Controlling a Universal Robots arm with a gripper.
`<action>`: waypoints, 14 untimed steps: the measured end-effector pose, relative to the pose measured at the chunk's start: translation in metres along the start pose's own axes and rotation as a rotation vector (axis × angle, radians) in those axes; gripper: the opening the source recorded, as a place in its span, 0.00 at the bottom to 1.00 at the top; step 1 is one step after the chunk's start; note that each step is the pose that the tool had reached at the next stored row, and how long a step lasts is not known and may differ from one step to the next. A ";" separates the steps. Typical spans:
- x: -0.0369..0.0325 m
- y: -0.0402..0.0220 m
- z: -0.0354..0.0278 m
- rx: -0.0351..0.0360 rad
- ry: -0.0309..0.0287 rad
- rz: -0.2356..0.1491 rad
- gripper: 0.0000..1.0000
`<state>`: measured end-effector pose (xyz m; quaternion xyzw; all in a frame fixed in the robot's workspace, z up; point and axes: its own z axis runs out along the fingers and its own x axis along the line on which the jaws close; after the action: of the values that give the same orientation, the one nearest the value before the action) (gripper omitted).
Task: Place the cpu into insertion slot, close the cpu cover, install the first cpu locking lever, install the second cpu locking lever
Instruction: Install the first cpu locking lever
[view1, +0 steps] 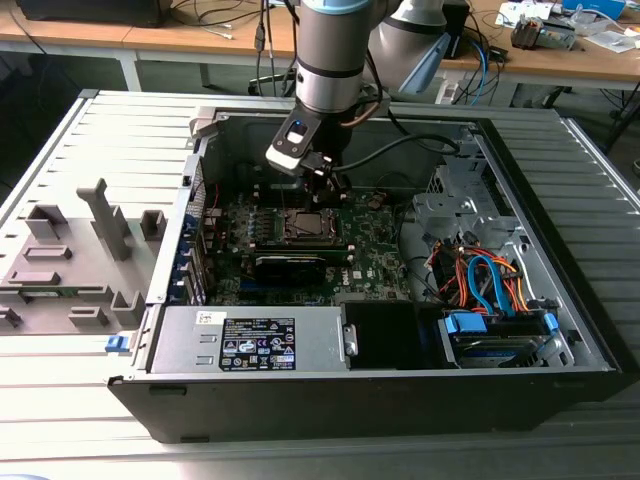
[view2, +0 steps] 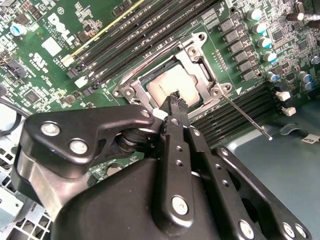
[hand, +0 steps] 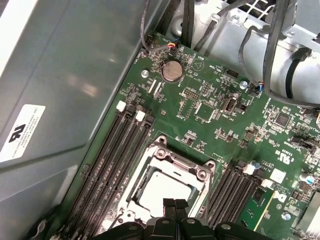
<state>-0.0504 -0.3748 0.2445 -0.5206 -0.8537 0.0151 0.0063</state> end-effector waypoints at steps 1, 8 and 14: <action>0.0000 0.0000 0.0000 0.0000 0.0001 -0.001 0.11; 0.0000 0.0000 0.0000 -0.0002 -0.0006 -0.021 0.11; 0.0000 0.0000 0.0000 -0.0004 -0.0021 -0.066 0.11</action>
<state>-0.0503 -0.3748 0.2445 -0.4920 -0.8704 0.0153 0.0058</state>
